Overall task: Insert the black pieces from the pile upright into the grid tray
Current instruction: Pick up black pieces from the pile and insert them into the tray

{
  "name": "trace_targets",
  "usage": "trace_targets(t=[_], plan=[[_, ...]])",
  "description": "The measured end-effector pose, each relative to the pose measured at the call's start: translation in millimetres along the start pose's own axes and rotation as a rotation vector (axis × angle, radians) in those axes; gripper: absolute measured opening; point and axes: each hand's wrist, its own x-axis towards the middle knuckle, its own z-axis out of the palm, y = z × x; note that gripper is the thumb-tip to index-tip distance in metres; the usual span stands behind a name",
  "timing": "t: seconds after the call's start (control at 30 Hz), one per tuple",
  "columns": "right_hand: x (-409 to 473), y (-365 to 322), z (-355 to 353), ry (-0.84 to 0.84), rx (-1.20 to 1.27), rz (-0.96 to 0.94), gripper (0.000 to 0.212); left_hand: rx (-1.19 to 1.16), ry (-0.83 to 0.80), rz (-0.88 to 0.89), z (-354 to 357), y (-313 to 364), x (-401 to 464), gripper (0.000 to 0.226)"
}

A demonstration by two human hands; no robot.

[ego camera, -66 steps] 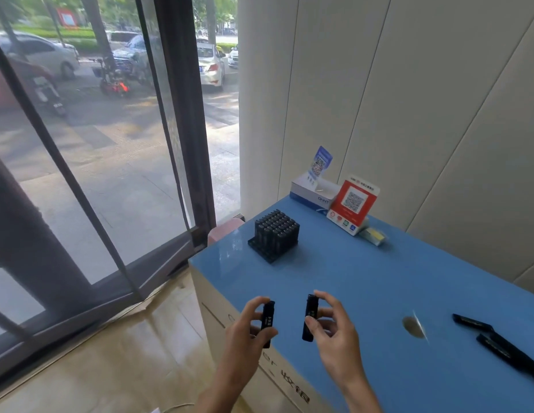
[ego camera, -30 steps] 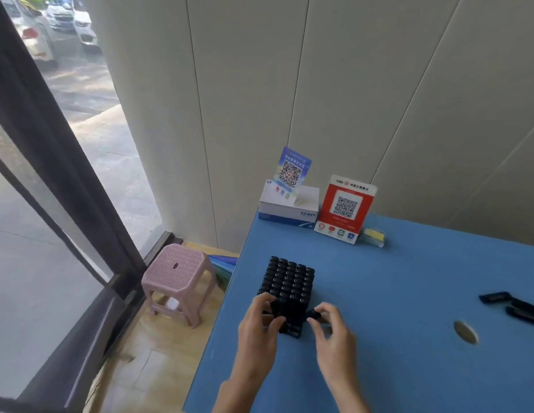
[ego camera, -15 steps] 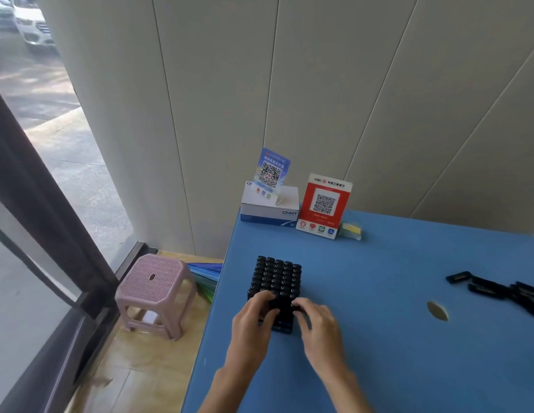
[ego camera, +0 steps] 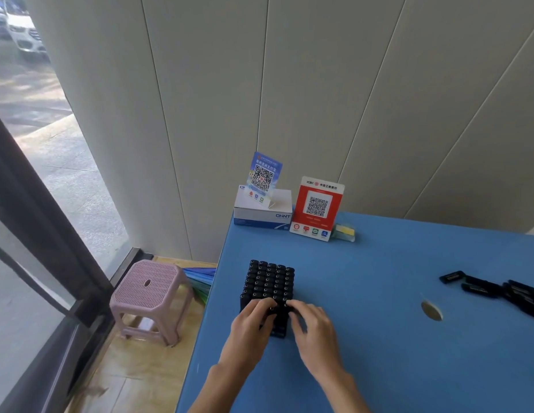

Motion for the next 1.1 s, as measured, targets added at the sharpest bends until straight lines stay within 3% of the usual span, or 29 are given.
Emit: trace_targets(t=[0.23,0.37,0.67,0.97,1.1], plan=[[-4.5,3.1,3.8,-0.018,0.038,0.021,0.031,0.144,0.017,0.184,-2.0,0.3,5.1,0.04],[-5.0,3.3,3.6,-0.029,0.043,0.028,0.033,0.226,0.064,0.263,-2.5,2.2,11.1,0.029],[-4.3,3.0,4.7,-0.022,0.046,0.025,0.032,0.358,0.072,0.243,-4.4,-7.9,18.2,0.02],[-3.7,-0.6,4.3,-0.017,0.037,0.021,0.03,0.31,0.087,0.21,-3.3,-15.8,21.1,0.015],[-4.0,-2.0,4.5,-0.016,0.018,0.02,0.029,0.315,0.069,0.28,-5.4,-24.6,25.1,0.016]])
